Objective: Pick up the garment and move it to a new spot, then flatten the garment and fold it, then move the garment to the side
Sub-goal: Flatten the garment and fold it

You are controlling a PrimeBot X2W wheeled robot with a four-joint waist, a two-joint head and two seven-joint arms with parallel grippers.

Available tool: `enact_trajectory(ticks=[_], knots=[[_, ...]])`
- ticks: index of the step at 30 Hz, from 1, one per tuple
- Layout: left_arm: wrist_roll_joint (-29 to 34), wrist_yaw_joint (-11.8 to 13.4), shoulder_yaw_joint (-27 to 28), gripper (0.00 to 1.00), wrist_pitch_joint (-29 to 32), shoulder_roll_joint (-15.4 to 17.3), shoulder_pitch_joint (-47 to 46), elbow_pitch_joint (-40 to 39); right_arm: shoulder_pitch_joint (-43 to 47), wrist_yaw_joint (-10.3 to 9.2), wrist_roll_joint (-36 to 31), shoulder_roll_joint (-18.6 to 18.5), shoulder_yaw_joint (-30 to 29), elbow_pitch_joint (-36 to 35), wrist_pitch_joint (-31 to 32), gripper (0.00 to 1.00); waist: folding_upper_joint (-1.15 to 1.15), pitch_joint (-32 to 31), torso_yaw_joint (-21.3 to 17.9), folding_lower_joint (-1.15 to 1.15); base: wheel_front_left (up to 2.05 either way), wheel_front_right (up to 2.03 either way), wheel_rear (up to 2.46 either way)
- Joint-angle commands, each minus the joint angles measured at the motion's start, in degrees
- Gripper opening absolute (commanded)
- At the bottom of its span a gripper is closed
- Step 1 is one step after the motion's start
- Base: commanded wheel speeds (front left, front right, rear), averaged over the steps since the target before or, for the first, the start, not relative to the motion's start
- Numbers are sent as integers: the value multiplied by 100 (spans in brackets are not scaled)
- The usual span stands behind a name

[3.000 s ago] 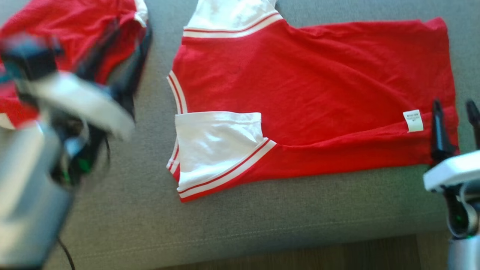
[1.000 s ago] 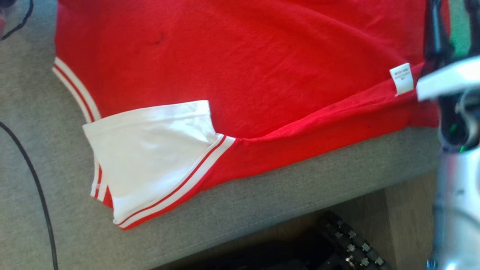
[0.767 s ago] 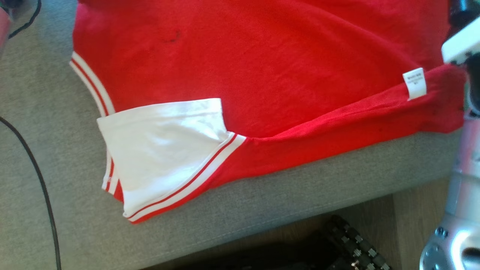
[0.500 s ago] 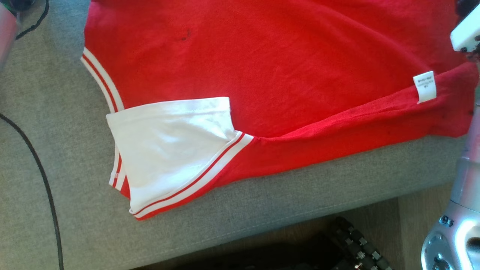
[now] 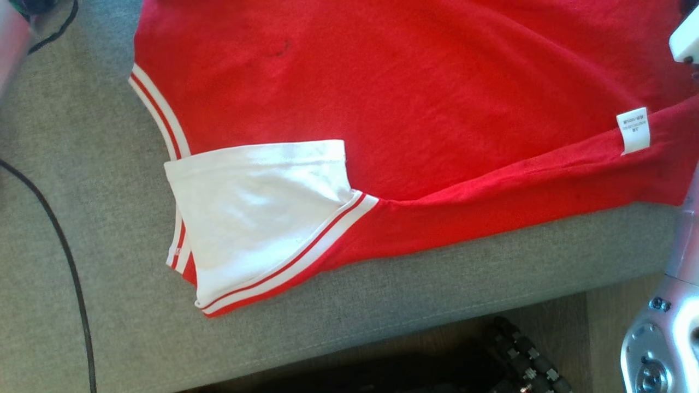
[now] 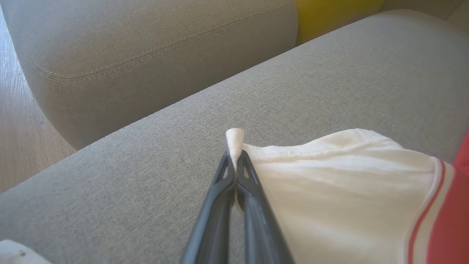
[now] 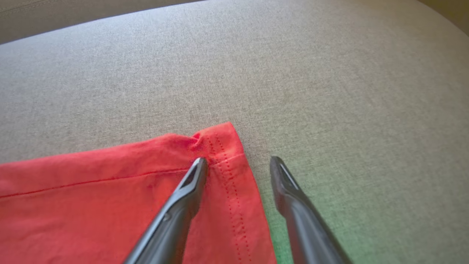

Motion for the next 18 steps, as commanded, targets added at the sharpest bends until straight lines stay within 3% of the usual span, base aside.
enact_trajectory(ticks=[1,4,5,7,8,9,18], knots=[[-37,6,124,0,-63,228,-374,-51,-92,-2,-57,-58,38,-155,29,80,0,5,8,0,0,0,0],[-95,6,49,0,-99,222,-425,-28,-164,-2,-48,-84,32,-40,52,72,0,21,29,0,0,0,0],[-114,6,27,0,-114,218,-442,-18,-188,-2,-50,-93,29,-6,72,63,0,25,39,0,0,0,0],[-148,6,-23,0,-143,203,-468,4,-243,-2,-84,-137,24,44,65,38,0,32,66,0,0,0,0],[-164,6,-50,0,-161,198,-475,14,-262,-2,-105,-161,33,64,55,13,0,32,79,0,0,0,0],[-180,6,-79,0,-178,194,-480,24,-282,-2,-120,-178,39,77,41,0,0,29,90,0,0,0,0],[-276,6,-234,0,-575,240,-560,124,-373,-2,-139,-270,70,64,-11,0,0,-84,146,0,0,0,0]])
